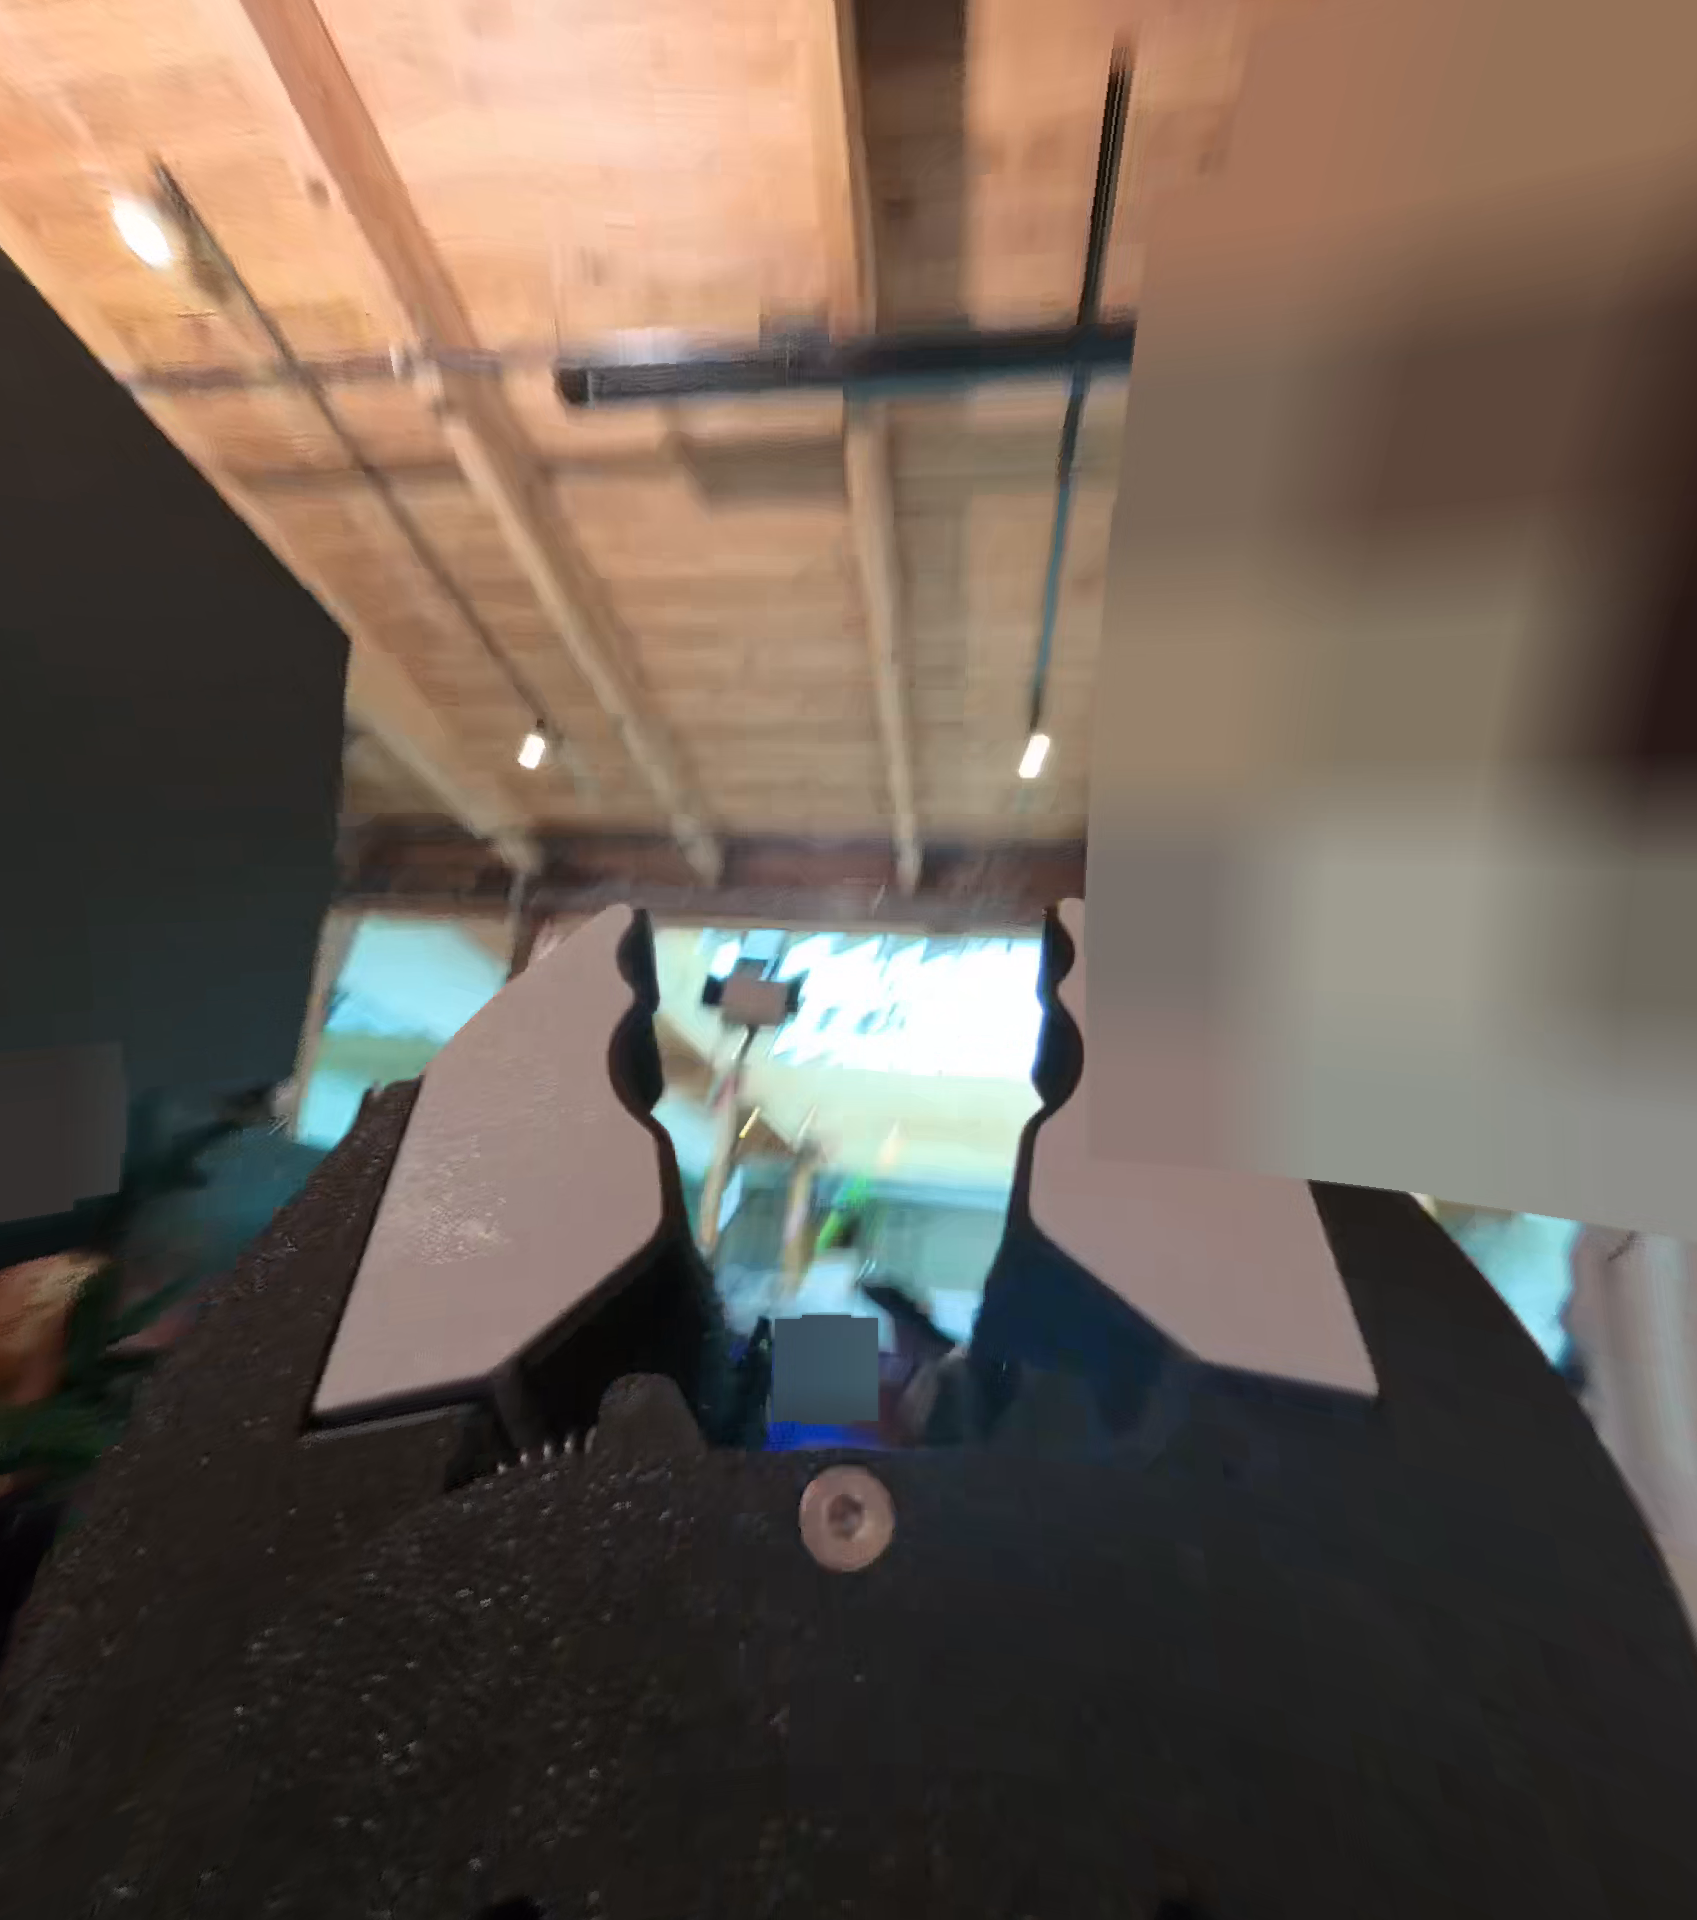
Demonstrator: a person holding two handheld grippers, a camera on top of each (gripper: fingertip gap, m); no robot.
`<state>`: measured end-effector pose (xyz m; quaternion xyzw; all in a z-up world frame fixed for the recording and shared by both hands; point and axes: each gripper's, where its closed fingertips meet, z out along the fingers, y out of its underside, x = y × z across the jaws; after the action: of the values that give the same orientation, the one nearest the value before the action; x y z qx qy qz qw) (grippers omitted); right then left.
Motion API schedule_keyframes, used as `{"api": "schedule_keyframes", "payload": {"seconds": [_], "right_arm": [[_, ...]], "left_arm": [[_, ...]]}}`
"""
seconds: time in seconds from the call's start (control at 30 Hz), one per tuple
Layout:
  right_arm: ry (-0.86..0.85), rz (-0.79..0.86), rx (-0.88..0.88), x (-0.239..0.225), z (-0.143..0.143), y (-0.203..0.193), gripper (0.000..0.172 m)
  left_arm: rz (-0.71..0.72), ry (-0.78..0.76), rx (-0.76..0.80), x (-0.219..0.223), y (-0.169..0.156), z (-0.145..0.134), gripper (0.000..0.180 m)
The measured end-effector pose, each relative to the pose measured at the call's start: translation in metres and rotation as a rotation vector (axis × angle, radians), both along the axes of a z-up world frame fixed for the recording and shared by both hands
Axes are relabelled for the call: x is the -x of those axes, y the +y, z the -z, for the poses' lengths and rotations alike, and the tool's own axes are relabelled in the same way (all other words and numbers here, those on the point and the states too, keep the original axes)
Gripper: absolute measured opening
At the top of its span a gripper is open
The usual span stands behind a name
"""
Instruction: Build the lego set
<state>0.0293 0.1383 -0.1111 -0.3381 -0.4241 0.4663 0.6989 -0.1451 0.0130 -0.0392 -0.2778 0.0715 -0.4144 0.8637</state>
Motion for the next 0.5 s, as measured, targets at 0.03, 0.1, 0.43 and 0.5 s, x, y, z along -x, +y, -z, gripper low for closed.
{"api": "schedule_keyframes", "payload": {"seconds": [0.03,0.1,0.43,0.5], "right_arm": [[-0.084,-0.067,0.004,0.006,0.007,-0.008,0.057],[-0.304,-0.231,0.098,0.015,0.019,-0.028,0.096],[-0.111,-0.111,-0.017,0.010,-0.004,-0.032,0.076],[-0.062,-0.065,-0.053,0.004,-0.006,-0.028,0.017]], "left_arm": [[-0.063,0.138,0.074,-0.011,0.009,0.005,0.076],[-0.139,0.469,0.236,-0.035,0.022,0.020,0.087],[-0.298,0.659,0.409,-0.049,0.044,0.037,0.129],[-0.289,0.686,0.328,-0.055,0.035,0.034,0.056]]}}
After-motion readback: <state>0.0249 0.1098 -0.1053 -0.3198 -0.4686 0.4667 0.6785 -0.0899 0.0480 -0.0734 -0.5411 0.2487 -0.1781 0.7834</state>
